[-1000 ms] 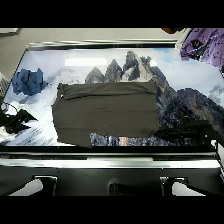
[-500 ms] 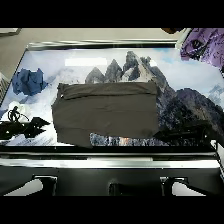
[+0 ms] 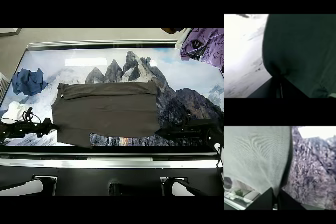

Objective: Fold the clothes and pants, and hang the long-sleeved shirts on hangers.

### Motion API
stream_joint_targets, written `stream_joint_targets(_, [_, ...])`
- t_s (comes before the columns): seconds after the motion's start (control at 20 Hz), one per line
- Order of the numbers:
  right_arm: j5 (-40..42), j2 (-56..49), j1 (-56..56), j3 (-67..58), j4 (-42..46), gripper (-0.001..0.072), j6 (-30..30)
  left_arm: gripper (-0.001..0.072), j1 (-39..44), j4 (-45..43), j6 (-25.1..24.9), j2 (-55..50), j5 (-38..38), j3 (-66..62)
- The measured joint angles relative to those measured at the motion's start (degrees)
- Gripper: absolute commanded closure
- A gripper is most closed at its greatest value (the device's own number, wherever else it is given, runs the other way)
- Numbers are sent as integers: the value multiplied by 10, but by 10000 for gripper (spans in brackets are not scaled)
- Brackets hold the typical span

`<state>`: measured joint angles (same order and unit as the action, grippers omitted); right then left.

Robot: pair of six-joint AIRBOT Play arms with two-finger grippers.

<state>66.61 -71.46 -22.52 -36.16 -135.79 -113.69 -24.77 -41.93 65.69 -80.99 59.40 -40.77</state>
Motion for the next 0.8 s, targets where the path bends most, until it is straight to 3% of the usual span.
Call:
stream_joint_targets(0.2, [0,25,18,-22,-9,683,2,692,21,26,0,0,11,-38])
stream_joint_targets(0.35, [-16,33,68,-108,0,683,26,693,40,33,18,14,30,-122])
stream_joint_targets(0.55, [-44,36,125,-334,61,682,94,694,60,5,67,44,61,-317])
stream_joint_targets(0.8, [-10,49,145,-655,142,683,162,693,71,-130,160,94,115,-629])
